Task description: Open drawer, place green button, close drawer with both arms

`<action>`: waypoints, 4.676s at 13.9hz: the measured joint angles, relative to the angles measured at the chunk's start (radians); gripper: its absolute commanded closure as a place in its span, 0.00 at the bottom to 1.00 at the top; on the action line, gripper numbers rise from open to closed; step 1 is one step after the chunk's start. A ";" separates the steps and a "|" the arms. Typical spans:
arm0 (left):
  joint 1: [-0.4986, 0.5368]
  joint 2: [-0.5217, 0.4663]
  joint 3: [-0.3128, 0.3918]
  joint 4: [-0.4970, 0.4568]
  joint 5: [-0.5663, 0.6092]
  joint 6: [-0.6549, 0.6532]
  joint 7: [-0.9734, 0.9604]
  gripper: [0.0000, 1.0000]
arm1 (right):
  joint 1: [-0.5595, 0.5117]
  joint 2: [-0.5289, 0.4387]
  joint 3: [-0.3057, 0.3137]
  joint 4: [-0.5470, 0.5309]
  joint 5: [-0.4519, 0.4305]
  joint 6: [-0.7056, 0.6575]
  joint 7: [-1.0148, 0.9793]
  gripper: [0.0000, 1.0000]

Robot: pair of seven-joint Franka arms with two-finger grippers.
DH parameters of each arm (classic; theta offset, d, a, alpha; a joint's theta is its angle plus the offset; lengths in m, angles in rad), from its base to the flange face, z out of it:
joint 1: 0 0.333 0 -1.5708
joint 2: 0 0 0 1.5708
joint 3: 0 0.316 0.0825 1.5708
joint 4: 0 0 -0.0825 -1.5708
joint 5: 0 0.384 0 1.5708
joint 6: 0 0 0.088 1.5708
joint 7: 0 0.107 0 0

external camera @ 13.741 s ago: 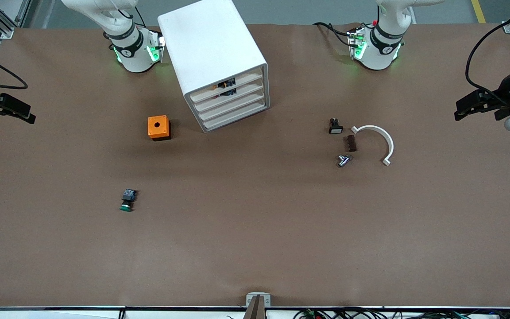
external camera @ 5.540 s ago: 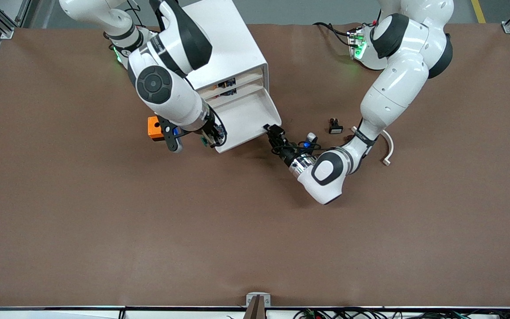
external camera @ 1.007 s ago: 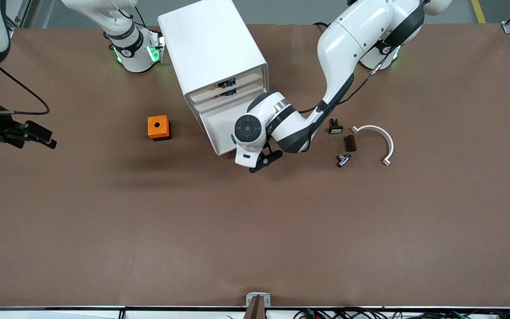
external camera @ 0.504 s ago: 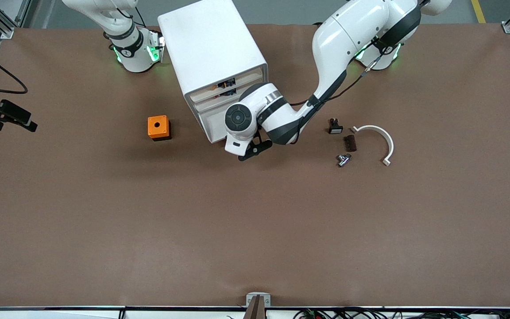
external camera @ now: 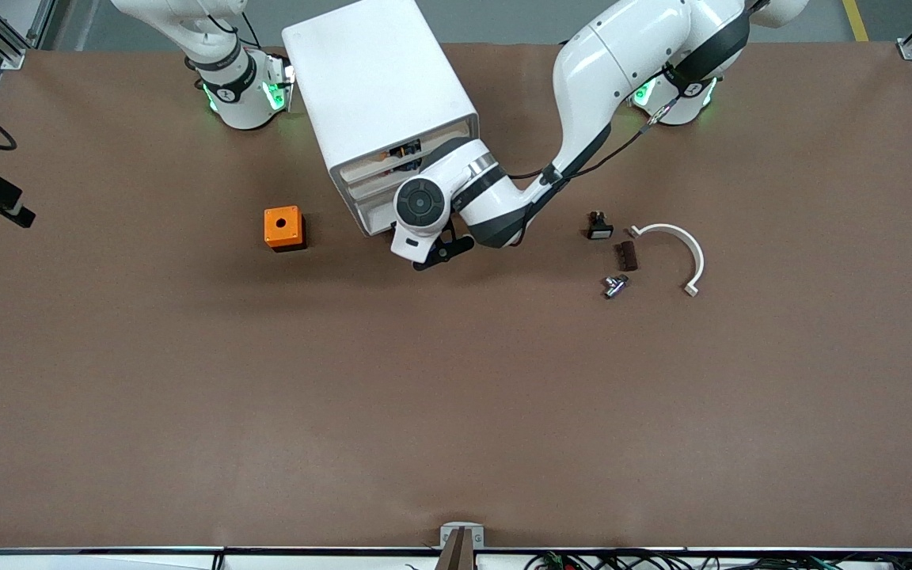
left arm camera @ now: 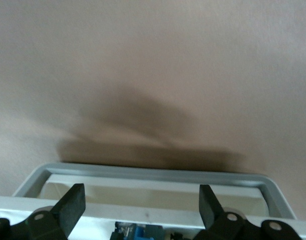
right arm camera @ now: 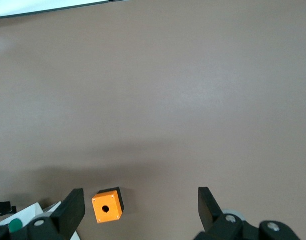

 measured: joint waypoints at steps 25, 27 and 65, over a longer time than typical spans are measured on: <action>0.318 -0.144 -0.025 0.001 -0.051 -0.041 0.199 0.00 | 0.059 0.065 0.022 0.027 -0.080 -0.002 0.055 0.00; 0.399 -0.228 -0.025 0.003 -0.050 -0.153 0.328 0.00 | 0.059 0.065 0.022 0.027 -0.080 -0.002 0.055 0.00; 0.612 -0.883 0.419 -0.326 -0.035 -0.218 1.278 0.00 | 0.059 0.065 0.019 0.026 -0.080 -0.004 0.055 0.00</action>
